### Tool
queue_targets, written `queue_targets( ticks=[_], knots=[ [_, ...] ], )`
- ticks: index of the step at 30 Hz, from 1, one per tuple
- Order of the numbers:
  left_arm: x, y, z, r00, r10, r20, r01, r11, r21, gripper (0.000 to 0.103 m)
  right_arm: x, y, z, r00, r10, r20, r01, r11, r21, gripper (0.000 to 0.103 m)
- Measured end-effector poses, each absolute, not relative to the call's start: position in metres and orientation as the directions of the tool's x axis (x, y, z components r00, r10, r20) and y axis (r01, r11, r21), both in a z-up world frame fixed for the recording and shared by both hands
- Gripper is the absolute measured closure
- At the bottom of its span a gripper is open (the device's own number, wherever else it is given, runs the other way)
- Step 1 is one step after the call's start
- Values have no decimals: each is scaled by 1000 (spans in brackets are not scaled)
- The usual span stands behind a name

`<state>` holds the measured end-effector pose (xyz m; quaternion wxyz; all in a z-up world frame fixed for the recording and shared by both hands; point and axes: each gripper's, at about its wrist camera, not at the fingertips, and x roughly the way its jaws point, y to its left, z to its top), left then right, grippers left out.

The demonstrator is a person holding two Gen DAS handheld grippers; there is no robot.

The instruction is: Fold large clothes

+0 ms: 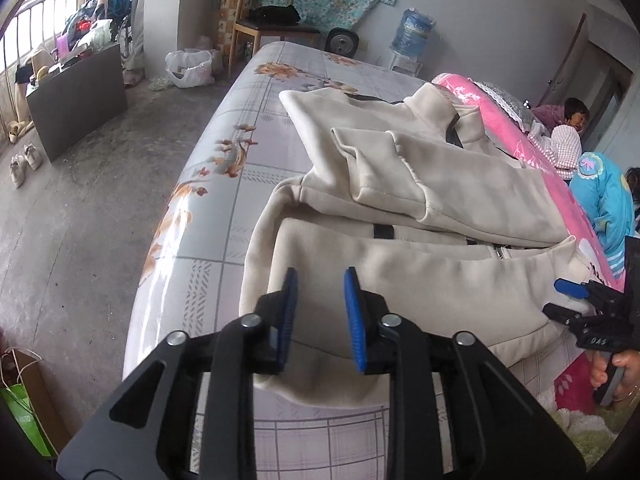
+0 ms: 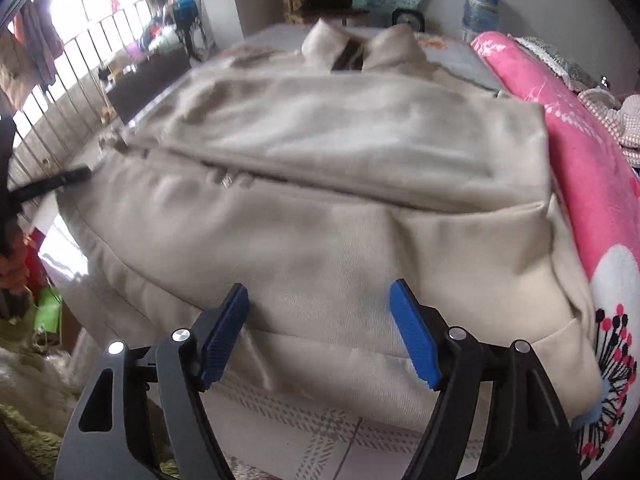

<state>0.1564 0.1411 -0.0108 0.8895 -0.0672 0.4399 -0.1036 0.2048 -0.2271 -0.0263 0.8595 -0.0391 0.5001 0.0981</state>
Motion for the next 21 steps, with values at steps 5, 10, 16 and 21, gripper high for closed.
queue_targets(
  ticks=[5,10,16,21],
  knots=[
    [174,122,23,623,-173,-763,121,985,-124,29,204,-224,10,532,179,-828,-233,971,61,22],
    [197,89,32,600,-131,-789,128,990,-67,21,210,-228,16,536,127,-835,-167,985,42,17],
    [224,38,15,579,-82,-811,152,988,9,18,224,-246,-5,503,41,-864,-31,999,30,16],
    [244,4,-26,524,-15,-852,169,982,87,18,228,-252,-35,433,-3,-901,1,1000,-3,15]
  ],
)
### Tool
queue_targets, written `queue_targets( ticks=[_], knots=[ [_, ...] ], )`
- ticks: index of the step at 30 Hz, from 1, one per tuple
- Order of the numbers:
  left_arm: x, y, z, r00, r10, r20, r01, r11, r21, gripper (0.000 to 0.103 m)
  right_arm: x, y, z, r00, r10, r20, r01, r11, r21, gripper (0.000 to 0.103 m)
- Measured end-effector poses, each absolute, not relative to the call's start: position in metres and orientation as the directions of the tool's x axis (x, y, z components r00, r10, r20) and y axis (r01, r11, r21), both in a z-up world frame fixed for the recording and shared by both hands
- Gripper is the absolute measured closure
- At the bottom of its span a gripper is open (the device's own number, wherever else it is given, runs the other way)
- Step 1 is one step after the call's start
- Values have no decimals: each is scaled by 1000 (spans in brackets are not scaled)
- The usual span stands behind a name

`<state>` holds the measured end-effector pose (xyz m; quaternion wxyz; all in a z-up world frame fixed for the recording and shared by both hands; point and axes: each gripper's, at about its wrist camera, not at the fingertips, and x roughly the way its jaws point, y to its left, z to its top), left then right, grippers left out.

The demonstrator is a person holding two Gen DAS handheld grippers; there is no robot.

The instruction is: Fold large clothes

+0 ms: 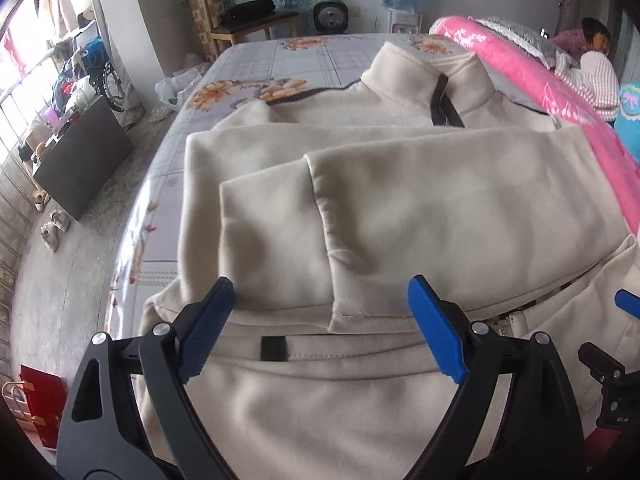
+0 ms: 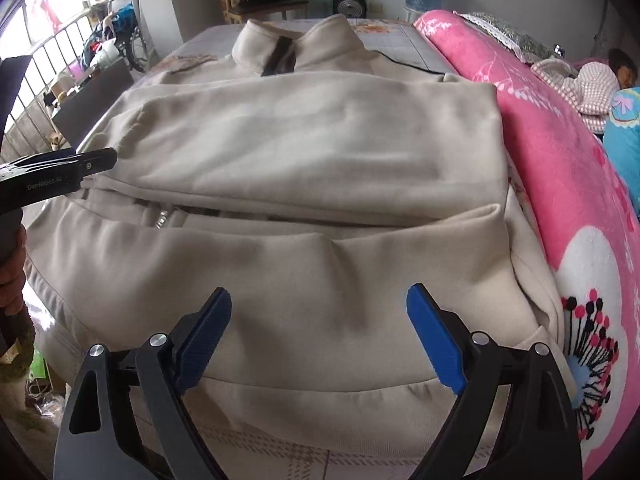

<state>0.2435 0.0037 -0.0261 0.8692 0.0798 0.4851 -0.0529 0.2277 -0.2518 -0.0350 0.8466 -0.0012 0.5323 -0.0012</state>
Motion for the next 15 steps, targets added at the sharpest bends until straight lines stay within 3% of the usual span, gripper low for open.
queue_targets(
  ticks=[7,15],
  knots=[
    [244,-1,-36,533,17,-846,147,983,113,14,226,-253,-35,431,-3,-902,-14,1000,-11,6],
    [247,1,-38,525,2,-851,144,985,91,12,226,-253,-35,417,3,-909,-22,1000,-7,6]
  ],
)
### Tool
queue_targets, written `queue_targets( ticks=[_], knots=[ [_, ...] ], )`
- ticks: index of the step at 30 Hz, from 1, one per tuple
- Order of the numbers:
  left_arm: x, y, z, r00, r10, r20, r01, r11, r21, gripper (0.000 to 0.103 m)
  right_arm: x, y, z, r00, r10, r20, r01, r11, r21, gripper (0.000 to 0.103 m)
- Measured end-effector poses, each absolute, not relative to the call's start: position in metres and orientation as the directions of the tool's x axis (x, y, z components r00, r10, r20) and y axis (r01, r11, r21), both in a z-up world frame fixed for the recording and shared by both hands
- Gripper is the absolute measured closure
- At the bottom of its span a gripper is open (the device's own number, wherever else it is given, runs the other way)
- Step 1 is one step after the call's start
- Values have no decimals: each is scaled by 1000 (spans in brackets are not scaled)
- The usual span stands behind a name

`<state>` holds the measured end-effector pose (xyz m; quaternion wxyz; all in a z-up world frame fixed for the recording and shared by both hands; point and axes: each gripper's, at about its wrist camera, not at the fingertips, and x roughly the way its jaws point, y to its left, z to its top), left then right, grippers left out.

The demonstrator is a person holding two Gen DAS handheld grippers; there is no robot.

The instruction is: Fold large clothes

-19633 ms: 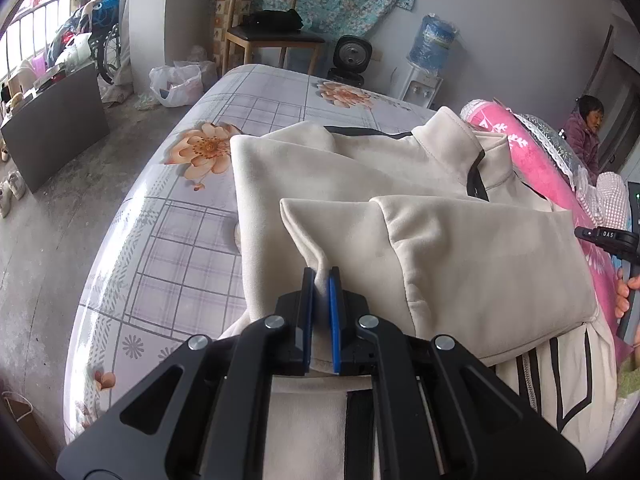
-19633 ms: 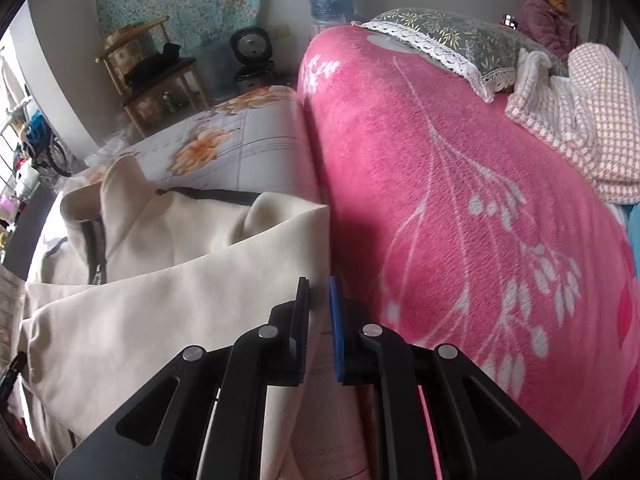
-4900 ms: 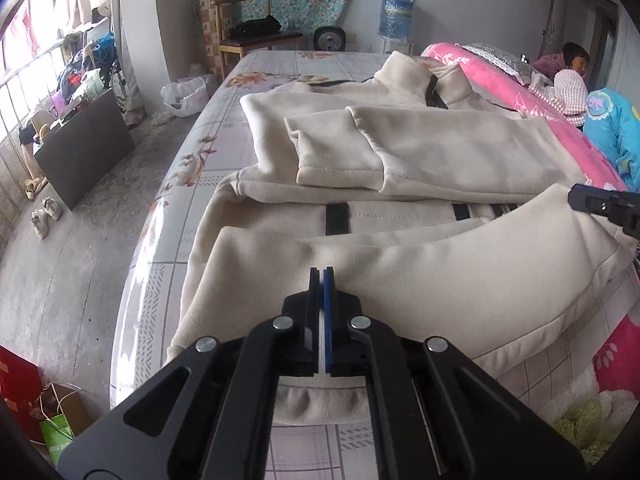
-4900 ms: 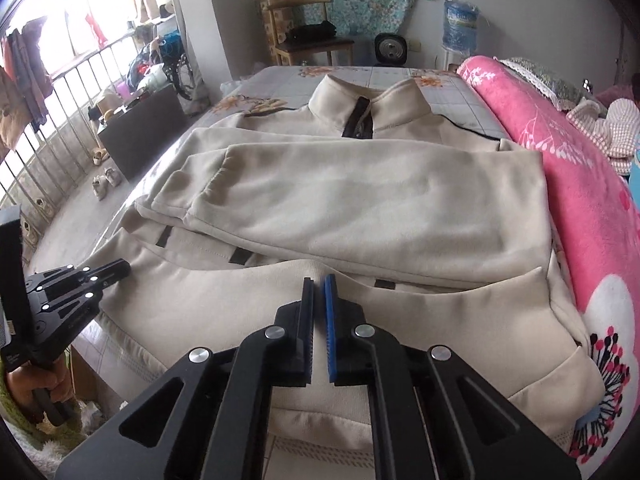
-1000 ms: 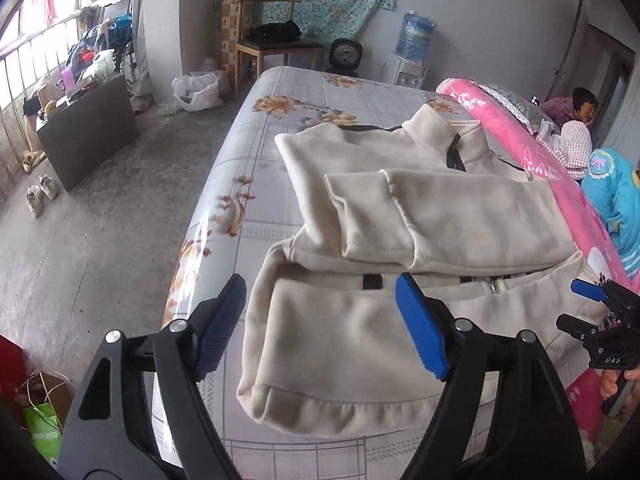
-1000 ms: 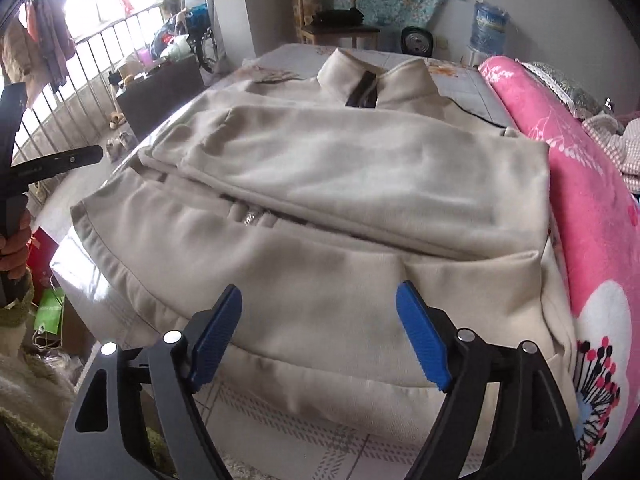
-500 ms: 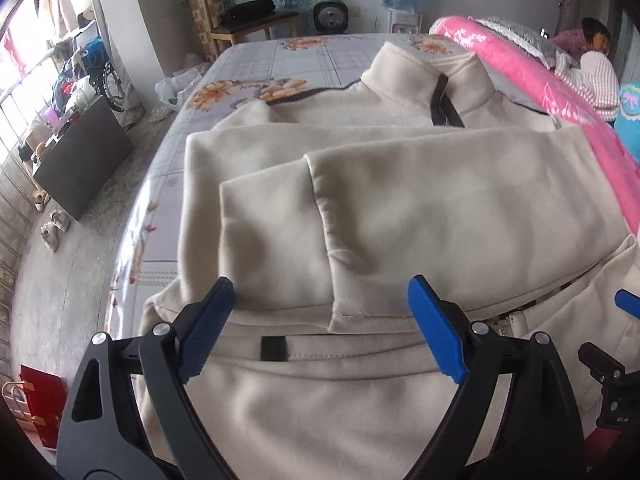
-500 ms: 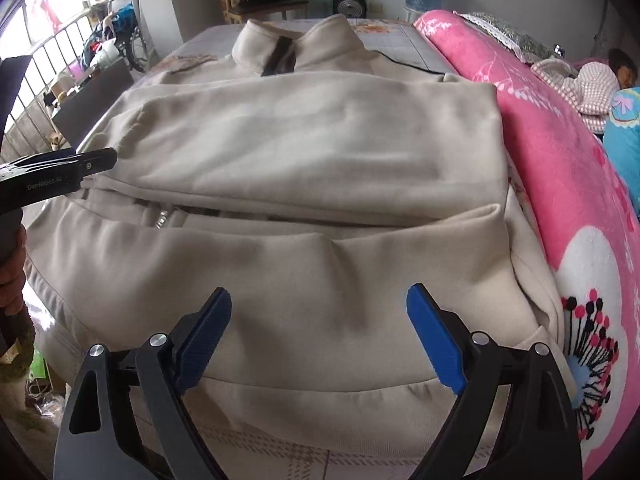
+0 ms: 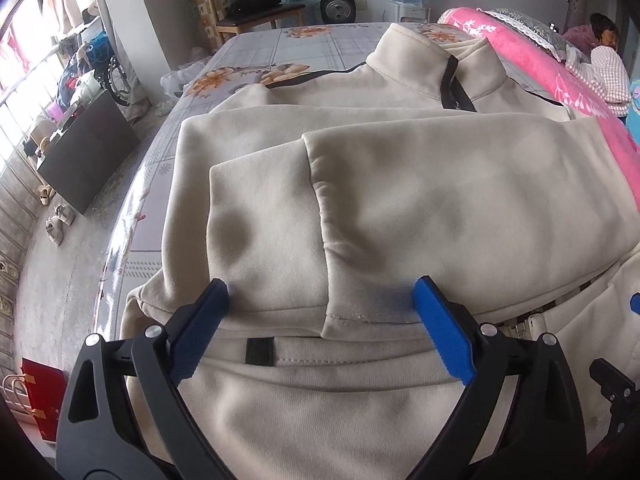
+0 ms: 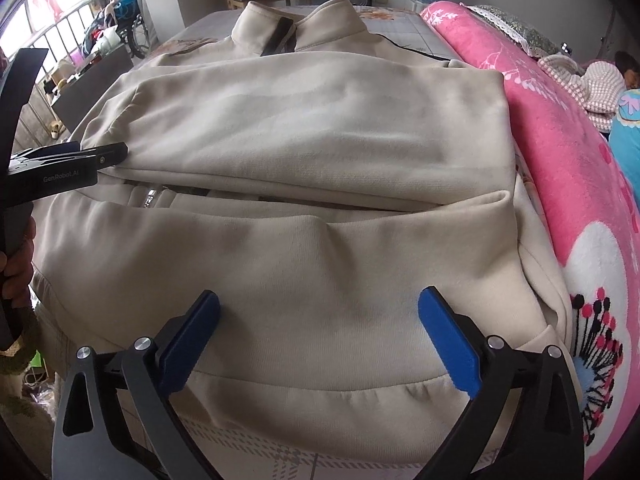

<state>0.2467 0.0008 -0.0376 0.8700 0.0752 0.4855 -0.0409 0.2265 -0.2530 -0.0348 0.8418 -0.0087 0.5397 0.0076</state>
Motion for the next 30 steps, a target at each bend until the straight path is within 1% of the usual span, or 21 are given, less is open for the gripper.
queue_targets(
  ticks=[10,26,30],
  knots=[
    [249,6,-40,516,-27,-856,145,988,56,10,227,-254,-35,411,1,-912,-18,1000,-7,6],
    [249,6,-40,516,-30,-856,145,988,53,8,224,-254,-37,413,-3,-911,10,1000,1,6],
    [250,8,-39,511,-43,-858,158,986,44,8,224,-255,-36,404,6,-915,-12,1000,1,6]
  ],
)
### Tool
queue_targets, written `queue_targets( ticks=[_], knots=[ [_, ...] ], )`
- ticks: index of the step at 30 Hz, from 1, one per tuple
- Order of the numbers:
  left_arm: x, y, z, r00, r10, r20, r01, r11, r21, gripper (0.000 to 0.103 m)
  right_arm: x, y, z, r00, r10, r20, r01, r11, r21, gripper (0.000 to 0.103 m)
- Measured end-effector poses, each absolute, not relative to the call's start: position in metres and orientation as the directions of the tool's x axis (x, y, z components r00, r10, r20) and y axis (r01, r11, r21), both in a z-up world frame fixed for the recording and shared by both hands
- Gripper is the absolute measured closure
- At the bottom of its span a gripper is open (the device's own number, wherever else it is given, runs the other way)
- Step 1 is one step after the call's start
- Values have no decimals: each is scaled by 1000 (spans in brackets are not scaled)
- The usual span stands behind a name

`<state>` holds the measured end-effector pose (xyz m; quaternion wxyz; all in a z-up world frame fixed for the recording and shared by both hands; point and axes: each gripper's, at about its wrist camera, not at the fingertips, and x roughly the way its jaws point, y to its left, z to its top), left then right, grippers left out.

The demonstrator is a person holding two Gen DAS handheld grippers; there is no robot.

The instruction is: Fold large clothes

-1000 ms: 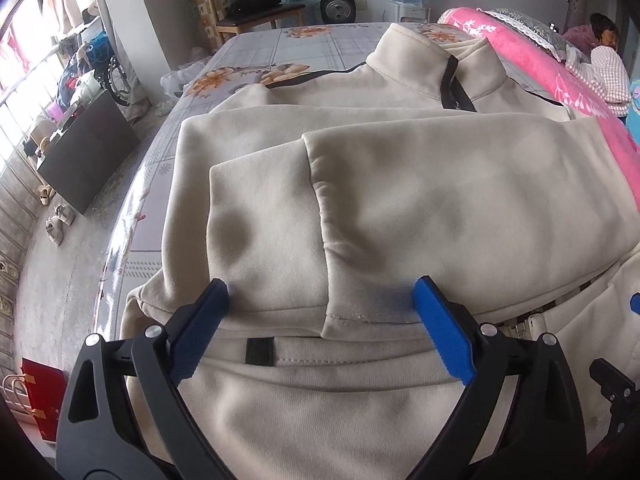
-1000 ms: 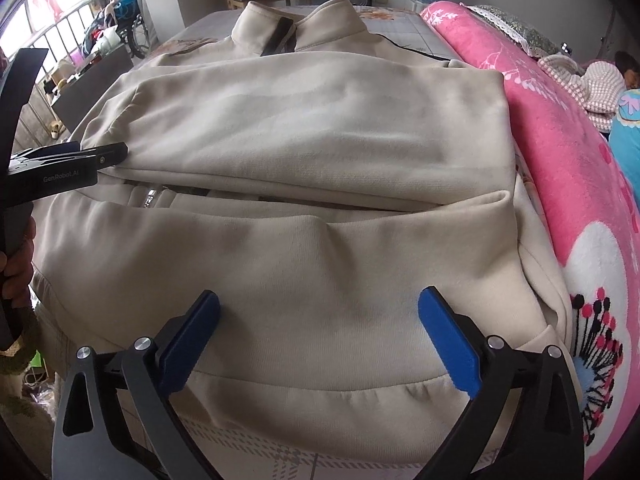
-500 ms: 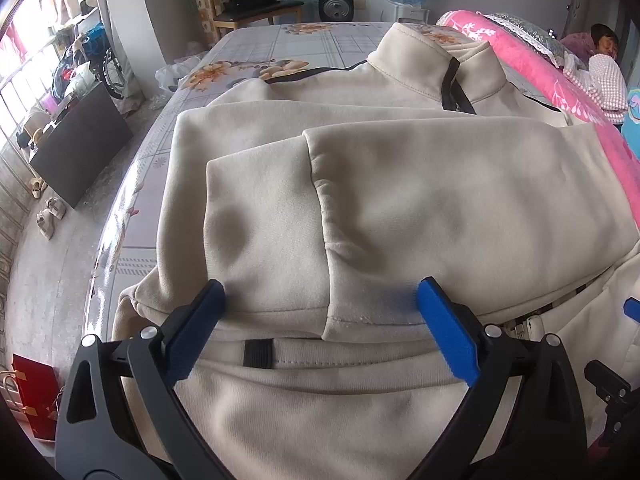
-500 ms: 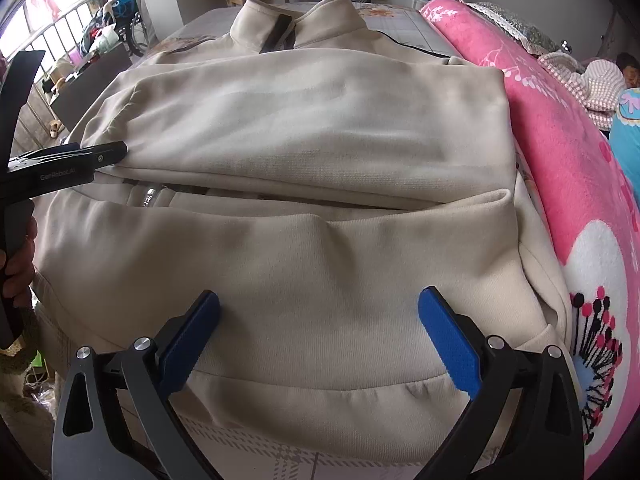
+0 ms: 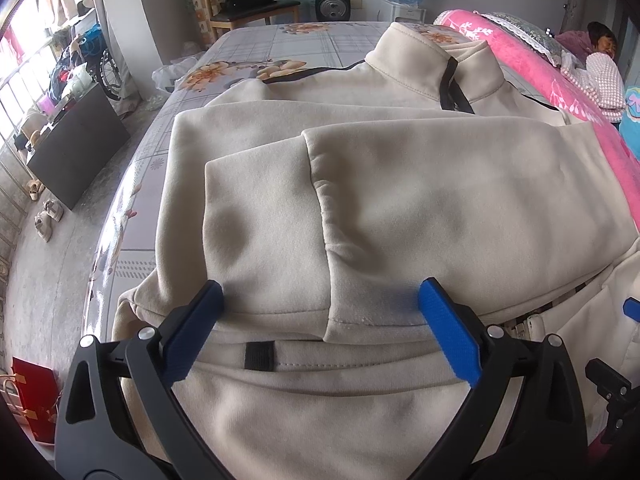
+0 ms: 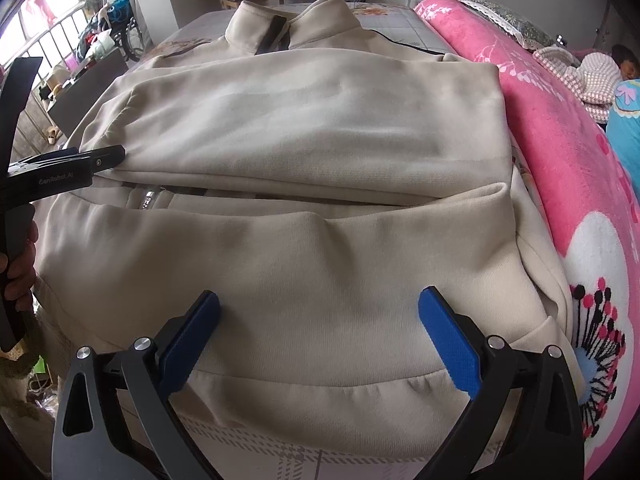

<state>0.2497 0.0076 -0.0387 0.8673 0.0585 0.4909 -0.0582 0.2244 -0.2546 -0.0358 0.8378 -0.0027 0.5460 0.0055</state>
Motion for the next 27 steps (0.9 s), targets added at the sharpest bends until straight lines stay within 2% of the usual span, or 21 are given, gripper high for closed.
queue_targets(
  ticks=[3,7,13,17,20,21,23,24,26,27],
  knots=[
    [250,14,-31,488,-76,-870,176,984,12,8,232,-254,-28,338,14,-941,-25,1000,6,6],
    [251,29,3,522,-99,-847,199,980,8,8,244,-254,18,420,72,-905,-77,996,44,6],
    [282,40,85,680,-147,-719,211,977,0,8,304,-264,88,568,124,-814,-140,989,53,6],
    [331,33,114,715,-230,-661,226,970,-94,8,370,-272,113,623,176,-762,-160,982,96,6],
    [374,13,112,705,-269,-657,239,961,-137,8,428,-281,108,601,200,-774,-138,980,147,6],
    [386,4,109,704,-268,-658,247,961,-128,9,452,-287,99,556,245,-794,-129,969,209,6],
    [408,-20,98,691,-286,-664,287,951,-111,19,493,-302,77,486,322,-812,-61,940,336,6],
    [418,-31,90,676,-300,-673,305,945,-116,21,511,-307,66,452,336,-826,-24,930,366,6],
    [439,-48,75,635,-338,-694,329,932,-153,28,539,-317,45,417,329,-848,37,925,377,14],
    [449,-56,66,616,-332,-714,321,934,-157,32,550,-319,36,405,314,-859,58,928,367,14]
  ],
)
